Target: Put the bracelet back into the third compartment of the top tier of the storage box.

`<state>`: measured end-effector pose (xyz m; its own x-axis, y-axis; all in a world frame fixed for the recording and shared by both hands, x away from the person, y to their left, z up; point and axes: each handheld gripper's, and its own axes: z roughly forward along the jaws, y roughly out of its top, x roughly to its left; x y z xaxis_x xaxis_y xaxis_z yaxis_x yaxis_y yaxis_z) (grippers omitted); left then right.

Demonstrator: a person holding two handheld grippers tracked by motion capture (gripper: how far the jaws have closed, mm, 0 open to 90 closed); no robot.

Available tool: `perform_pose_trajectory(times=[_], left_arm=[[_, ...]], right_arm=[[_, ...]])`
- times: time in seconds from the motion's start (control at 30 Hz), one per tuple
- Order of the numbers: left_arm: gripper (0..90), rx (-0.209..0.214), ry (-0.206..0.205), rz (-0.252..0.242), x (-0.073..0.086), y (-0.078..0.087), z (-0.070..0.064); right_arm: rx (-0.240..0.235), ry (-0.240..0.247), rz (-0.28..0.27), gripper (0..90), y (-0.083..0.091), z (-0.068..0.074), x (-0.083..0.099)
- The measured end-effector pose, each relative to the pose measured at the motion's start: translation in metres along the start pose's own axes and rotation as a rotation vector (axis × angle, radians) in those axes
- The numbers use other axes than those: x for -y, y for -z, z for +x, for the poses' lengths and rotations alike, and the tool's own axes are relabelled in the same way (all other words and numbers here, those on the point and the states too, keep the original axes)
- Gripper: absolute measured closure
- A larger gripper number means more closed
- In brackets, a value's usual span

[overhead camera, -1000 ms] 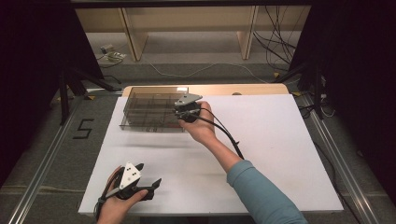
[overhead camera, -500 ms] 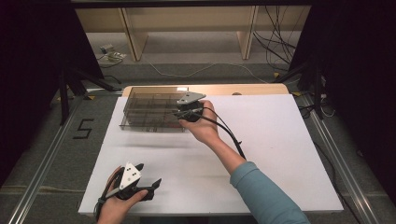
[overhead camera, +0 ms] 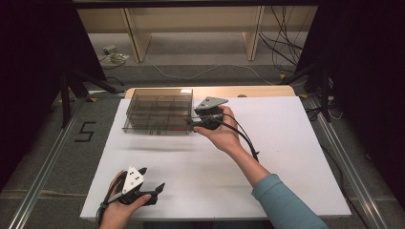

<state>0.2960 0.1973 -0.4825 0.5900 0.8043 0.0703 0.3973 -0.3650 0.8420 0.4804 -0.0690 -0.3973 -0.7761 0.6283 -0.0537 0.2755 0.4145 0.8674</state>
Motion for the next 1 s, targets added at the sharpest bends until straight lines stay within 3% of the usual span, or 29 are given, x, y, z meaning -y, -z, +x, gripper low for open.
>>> perform_pose_trajectory(times=[0.2, 0.43, 0.7, 0.83, 1.0], left_arm=[[16.4, -0.005, 0.003, -0.001, 0.001, 0.001, 0.0], [16.5, -0.003, -0.001, 0.002, 0.0, 0.0, -0.001], [16.5, -0.002, 0.0, 0.005, 0.001, -0.001, -0.001], [16.5, -0.003, 0.001, 0.004, 0.001, -0.001, -0.001], [16.5, -0.003, 0.003, 0.007, 0.002, -0.002, -0.002]], right_arm=[[-0.013, -0.023, 0.054, 32.1, 0.016, -0.006, 0.013], [-0.008, -0.03, 0.075, 27.8, 0.032, -0.016, 0.028], [-0.008, -0.032, 0.083, 22.9, 0.045, -0.018, 0.038], [0.011, -0.022, 0.111, 22.0, 0.052, -0.019, 0.043], [0.009, -0.031, 0.099, 24.2, 0.065, -0.023, 0.051]])
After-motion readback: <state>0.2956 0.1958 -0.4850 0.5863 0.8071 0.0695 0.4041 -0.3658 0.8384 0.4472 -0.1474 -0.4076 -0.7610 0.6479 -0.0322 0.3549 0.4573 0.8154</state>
